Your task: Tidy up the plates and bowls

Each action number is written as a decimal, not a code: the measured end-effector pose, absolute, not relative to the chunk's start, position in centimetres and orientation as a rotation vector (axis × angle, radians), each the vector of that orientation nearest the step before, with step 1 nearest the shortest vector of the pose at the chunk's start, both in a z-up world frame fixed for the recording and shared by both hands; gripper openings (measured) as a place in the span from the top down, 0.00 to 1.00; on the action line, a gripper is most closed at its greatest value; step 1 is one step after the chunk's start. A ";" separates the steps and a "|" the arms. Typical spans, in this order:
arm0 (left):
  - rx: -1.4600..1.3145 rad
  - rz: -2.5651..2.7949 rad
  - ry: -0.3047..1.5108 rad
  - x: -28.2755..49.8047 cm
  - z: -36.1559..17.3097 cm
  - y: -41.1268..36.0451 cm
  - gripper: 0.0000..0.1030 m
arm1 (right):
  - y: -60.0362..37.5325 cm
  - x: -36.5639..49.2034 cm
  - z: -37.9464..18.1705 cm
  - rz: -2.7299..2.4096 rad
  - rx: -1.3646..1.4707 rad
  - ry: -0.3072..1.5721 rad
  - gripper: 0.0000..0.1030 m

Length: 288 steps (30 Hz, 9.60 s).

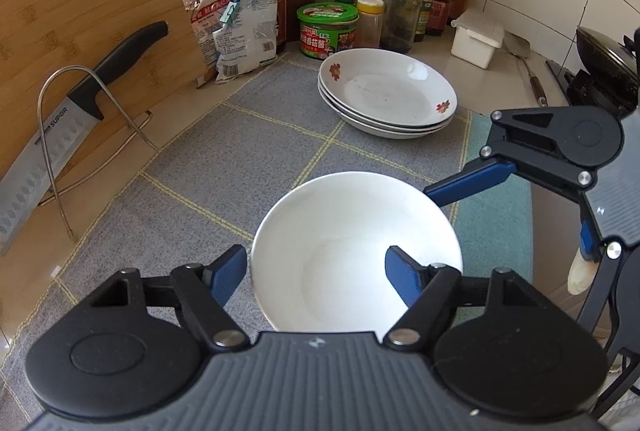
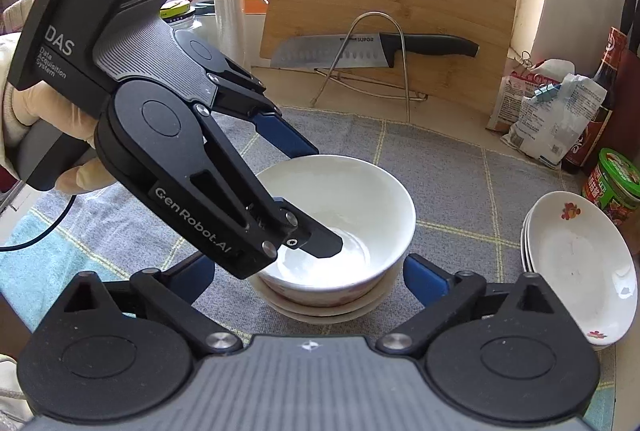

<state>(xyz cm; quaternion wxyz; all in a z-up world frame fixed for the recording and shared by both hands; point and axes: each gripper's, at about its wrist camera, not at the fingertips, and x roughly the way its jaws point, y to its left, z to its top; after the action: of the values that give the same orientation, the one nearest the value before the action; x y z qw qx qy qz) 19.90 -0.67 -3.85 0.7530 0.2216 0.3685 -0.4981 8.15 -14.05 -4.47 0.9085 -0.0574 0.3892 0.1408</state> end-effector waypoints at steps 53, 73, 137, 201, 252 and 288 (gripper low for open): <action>0.407 -0.824 0.791 13.9 -12.4 1.9 0.01 | -19.2 11.2 -12.1 0.487 -0.272 0.940 0.00; 0.530 -1.149 0.698 16.8 -12.3 1.5 0.03 | -18.8 12.9 -11.9 0.571 -0.325 0.950 0.00; 0.636 -1.256 0.781 18.1 -9.2 0.0 0.20 | -15.8 16.0 -8.6 0.955 -0.563 0.918 0.19; 0.764 -1.408 0.645 22.1 -8.6 -25.8 0.20 | -39.2 18.3 -7.2 0.688 -0.560 0.934 0.19; 0.527 -1.098 0.501 18.6 -4.5 -17.6 0.00 | -39.2 15.8 -4.9 0.557 -0.565 0.913 0.00; 0.249 -0.662 0.617 10.1 1.2 -7.3 0.01 | -25.6 2.2 0.6 -0.456 0.155 0.786 0.00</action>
<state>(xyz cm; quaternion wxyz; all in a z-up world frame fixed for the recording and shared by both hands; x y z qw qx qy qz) 10.13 -7.32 1.22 0.8919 0.1198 0.2972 -0.3192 2.19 -25.60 0.64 0.8956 0.0747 0.3794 -0.2200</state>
